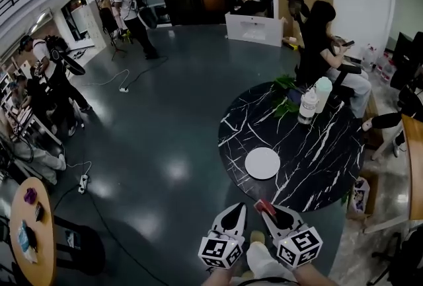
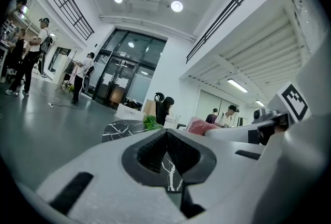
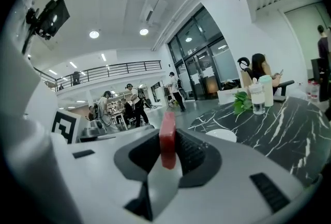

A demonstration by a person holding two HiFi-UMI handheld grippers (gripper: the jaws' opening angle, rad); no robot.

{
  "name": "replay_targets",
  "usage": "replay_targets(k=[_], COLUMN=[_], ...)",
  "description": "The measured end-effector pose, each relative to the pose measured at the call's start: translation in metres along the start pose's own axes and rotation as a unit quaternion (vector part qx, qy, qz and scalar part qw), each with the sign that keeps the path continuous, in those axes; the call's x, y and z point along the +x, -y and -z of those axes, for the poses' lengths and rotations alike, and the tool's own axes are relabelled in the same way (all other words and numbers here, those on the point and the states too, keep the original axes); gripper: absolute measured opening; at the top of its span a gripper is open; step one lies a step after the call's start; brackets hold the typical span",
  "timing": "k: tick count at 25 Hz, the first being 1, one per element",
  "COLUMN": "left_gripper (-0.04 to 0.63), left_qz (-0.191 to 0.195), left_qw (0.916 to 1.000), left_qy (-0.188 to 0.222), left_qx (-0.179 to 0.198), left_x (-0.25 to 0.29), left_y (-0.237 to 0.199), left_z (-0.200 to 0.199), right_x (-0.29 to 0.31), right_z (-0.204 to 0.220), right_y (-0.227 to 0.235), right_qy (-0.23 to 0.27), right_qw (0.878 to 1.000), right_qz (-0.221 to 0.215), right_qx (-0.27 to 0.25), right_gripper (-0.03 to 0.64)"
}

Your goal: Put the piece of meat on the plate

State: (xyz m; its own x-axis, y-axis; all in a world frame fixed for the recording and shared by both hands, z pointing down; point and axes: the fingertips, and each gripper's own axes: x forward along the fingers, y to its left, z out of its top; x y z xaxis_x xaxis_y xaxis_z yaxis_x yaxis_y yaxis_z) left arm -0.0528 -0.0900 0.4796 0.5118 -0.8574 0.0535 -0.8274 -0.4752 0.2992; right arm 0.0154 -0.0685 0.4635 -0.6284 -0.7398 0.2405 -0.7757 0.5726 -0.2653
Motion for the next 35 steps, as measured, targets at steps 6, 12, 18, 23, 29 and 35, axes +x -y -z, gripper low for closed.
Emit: replay_targets(k=[6,12,18,23,29,35], left_gripper=[0.011,0.011,0.011,0.011,0.011,0.011], left_qz=[-0.006,-0.012,-0.024,-0.049,-0.045,-0.044], left_qw=[0.9999,0.9996,0.9993,0.9977,0.9963,0.9951], left_qy=[-0.009,-0.026,-0.027,-0.046,-0.072,-0.087], left_qx=[-0.001,-0.001,0.005,-0.006,-0.011,-0.014], left_x=[0.062,0.109,0.14,0.14,0.166,0.191], left_y=[-0.025,-0.044,-0.066,-0.085,-0.101,-0.127], left_z=[-0.003,0.0,0.001,0.015,0.039,0.049], right_x=[0.045,0.081,0.112,0.129,0.152,0.182], right_z=[-0.015,-0.023,-0.019,-0.007,0.016,0.051], right_y=[0.045,0.082,0.109,0.119,0.141,0.162], right_qy=[-0.016,-0.032,-0.049,-0.069,-0.101,-0.173], right_qw=[1.0,0.999,0.998,0.997,0.994,0.983], right_qz=[-0.007,-0.015,-0.029,-0.035,-0.026,-0.017], right_qx=[-0.005,0.0,0.002,0.015,0.027,0.052], right_gripper=[0.087,0.087,0.087,0.087,0.087,0.087])
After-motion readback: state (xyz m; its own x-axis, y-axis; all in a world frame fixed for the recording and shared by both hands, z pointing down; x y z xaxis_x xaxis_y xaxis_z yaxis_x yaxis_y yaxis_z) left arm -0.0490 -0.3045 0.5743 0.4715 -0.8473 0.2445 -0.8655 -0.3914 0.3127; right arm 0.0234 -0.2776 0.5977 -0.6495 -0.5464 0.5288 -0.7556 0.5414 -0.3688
